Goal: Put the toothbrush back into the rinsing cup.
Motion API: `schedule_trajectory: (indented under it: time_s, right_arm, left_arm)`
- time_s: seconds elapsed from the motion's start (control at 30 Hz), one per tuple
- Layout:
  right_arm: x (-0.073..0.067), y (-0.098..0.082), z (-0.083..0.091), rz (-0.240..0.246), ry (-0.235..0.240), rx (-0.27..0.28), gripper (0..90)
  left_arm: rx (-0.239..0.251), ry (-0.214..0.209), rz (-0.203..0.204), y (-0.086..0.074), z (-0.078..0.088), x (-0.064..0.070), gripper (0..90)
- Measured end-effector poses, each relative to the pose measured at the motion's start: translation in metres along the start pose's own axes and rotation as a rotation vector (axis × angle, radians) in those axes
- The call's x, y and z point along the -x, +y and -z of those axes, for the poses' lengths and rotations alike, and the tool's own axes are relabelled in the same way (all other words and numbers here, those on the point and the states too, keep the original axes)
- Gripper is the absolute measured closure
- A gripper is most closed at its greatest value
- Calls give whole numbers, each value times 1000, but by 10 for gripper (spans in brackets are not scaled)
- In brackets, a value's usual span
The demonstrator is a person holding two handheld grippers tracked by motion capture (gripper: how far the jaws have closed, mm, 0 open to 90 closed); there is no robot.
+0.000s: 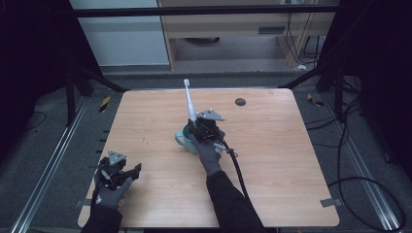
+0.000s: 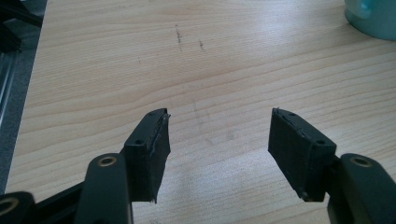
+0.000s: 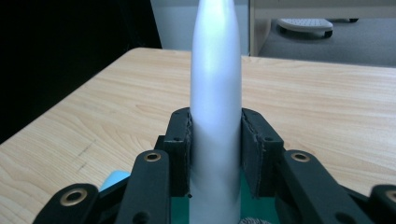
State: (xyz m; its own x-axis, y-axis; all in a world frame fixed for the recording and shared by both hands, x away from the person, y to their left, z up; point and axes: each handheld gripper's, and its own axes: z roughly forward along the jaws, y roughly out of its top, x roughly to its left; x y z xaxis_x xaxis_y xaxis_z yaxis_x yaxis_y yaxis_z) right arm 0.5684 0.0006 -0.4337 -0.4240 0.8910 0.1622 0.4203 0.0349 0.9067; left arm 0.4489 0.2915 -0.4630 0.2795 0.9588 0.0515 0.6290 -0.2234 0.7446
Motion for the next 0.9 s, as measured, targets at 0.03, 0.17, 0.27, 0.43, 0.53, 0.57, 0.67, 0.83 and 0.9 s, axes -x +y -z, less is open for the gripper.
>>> schedule_trajectory:
  time_s: [0.03,0.17,0.27,0.43,0.53,0.57,0.67,0.83,0.9]
  right_arm:
    - [0,0,-1,-1,2,-7,659]
    - [2,-4,-3,-8,1,-35,658]
    - [2,-5,-3,9,5,-48,657]
    - [2,-5,-3,23,9,-61,647]
    - [2,-5,0,24,18,-55,633]
    - [1,-4,2,20,19,-54,625]
    - [2,1,10,25,29,-30,582]
    - [2,10,32,49,53,28,456]
    - [4,14,45,62,59,60,389]
  left_arm:
    - [-1,-1,-1,0,0,0,378]
    - [-1,-1,-4,0,0,1,378]
    - [-1,-1,-2,0,0,0,377]
    - [-2,-3,-3,0,-1,1,377]
    - [-2,-3,-2,0,-1,1,377]
    - [-2,-3,-2,0,-1,1,377]
    - [-2,-5,0,0,-1,0,377]
    - [-2,-5,2,0,-1,1,374]
    - [-2,-5,1,0,-1,1,371]
